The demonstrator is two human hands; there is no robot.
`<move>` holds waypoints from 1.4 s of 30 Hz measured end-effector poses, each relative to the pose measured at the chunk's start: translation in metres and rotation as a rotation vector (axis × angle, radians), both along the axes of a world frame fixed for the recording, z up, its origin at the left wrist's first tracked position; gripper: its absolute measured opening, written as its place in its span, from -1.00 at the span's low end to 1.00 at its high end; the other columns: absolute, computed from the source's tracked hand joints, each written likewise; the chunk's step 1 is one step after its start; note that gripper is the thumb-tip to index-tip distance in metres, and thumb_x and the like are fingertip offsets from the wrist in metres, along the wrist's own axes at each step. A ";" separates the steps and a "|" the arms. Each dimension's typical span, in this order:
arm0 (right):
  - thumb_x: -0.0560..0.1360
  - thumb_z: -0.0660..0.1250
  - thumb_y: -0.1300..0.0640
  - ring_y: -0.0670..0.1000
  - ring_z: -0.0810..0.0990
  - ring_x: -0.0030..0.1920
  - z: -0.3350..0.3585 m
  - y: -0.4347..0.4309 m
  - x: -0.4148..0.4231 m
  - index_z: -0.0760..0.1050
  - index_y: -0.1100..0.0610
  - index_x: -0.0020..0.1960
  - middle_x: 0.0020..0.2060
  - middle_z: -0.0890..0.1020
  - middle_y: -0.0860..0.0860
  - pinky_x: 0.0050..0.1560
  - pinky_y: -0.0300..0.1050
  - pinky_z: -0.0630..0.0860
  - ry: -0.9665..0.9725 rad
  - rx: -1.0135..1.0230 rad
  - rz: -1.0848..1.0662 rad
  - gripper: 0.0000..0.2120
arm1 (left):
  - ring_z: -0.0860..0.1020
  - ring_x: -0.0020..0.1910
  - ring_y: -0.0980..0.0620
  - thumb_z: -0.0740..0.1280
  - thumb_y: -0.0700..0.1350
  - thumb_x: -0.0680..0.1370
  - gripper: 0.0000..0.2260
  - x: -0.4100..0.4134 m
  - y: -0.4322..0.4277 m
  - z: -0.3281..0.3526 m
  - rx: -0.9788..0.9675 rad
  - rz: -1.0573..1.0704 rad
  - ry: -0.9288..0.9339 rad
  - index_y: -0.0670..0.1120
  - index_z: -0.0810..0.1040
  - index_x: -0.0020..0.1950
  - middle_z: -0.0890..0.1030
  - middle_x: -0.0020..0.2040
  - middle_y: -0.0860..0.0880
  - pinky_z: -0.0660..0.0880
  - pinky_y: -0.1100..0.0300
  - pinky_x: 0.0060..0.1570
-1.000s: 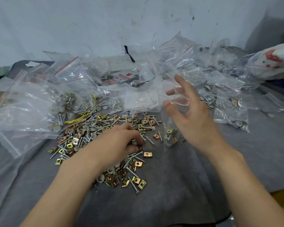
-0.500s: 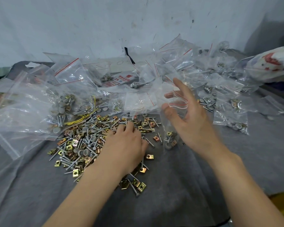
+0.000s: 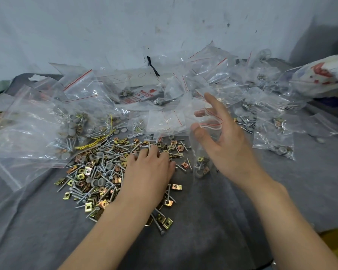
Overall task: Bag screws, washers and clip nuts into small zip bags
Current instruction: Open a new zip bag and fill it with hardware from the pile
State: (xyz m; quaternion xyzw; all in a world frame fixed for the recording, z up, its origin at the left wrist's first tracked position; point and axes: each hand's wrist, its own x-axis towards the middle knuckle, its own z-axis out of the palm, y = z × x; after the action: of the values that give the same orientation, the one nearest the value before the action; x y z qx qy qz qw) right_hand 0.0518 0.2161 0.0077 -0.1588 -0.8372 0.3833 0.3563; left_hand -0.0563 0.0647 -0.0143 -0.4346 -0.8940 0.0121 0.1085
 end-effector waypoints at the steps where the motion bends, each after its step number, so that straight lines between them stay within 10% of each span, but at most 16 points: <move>1: 0.51 0.22 -0.35 -0.19 0.48 0.34 0.000 0.000 0.000 0.15 -0.23 0.56 0.32 0.53 -0.20 0.38 -0.01 0.43 -0.001 0.001 0.000 -0.33 | 0.44 0.23 -0.05 -0.03 0.16 0.67 -0.66 0.000 -0.001 0.001 0.009 -0.018 0.020 0.03 0.44 0.17 0.46 0.20 0.02 0.32 0.03 0.16; 5: 0.51 0.21 -0.36 -0.24 0.45 0.35 0.000 0.001 0.000 0.14 -0.24 0.56 0.32 0.52 -0.22 0.38 -0.10 0.40 -0.003 0.006 -0.002 -0.33 | 0.51 0.09 0.01 0.01 0.19 0.66 -0.66 -0.004 -0.003 0.012 0.199 -0.072 -0.023 0.05 0.50 0.08 0.58 0.05 0.07 0.38 0.07 0.10; 9: 0.53 0.20 -0.37 -0.19 0.47 0.35 0.000 0.001 -0.001 0.12 -0.25 0.56 0.35 0.51 -0.20 0.38 0.02 0.43 -0.013 0.022 -0.004 -0.34 | 0.53 -0.41 0.22 0.21 0.09 0.65 -0.77 -0.015 -0.002 0.028 0.735 -0.070 -0.532 0.02 0.56 -0.08 0.62 -0.32 0.09 0.41 0.32 -0.39; 17: 0.55 0.22 -0.33 -0.18 0.49 0.33 -0.001 -0.001 -0.002 0.12 -0.24 0.56 0.33 0.53 -0.18 0.37 0.02 0.44 -0.012 0.048 -0.005 -0.35 | 0.63 -0.22 0.15 0.35 -0.18 0.60 -0.93 -0.017 0.008 0.052 1.116 -0.117 -1.096 -0.07 0.61 0.05 0.69 -0.15 0.04 0.54 0.34 -0.25; 32: 0.56 0.22 -0.29 -0.32 0.41 0.33 -0.004 0.002 -0.005 0.13 -0.22 0.57 0.17 0.50 -0.38 0.23 -0.37 0.32 -0.010 0.065 0.020 -0.37 | 0.58 -0.01 0.30 0.36 -0.13 0.59 -0.85 0.000 0.031 0.085 0.896 -0.438 -0.614 0.11 0.61 0.08 0.66 -0.10 0.23 0.42 0.43 -0.08; 42: 0.56 0.23 -0.29 -0.19 0.49 0.32 -0.002 0.002 -0.001 0.13 -0.22 0.56 0.29 0.53 -0.21 0.35 -0.14 0.40 -0.008 0.057 0.005 -0.37 | 0.52 -0.05 0.40 0.29 -0.01 0.63 -0.88 -0.025 0.013 0.081 0.926 -0.264 -0.565 0.10 0.57 0.14 0.59 -0.06 0.27 0.39 0.53 -0.15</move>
State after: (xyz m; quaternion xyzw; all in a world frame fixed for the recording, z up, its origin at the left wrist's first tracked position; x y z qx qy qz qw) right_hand 0.0504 0.2183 0.0058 -0.1482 -0.8497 0.3593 0.3563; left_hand -0.0814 0.0781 0.0670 -0.4359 -0.7384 -0.5126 0.0449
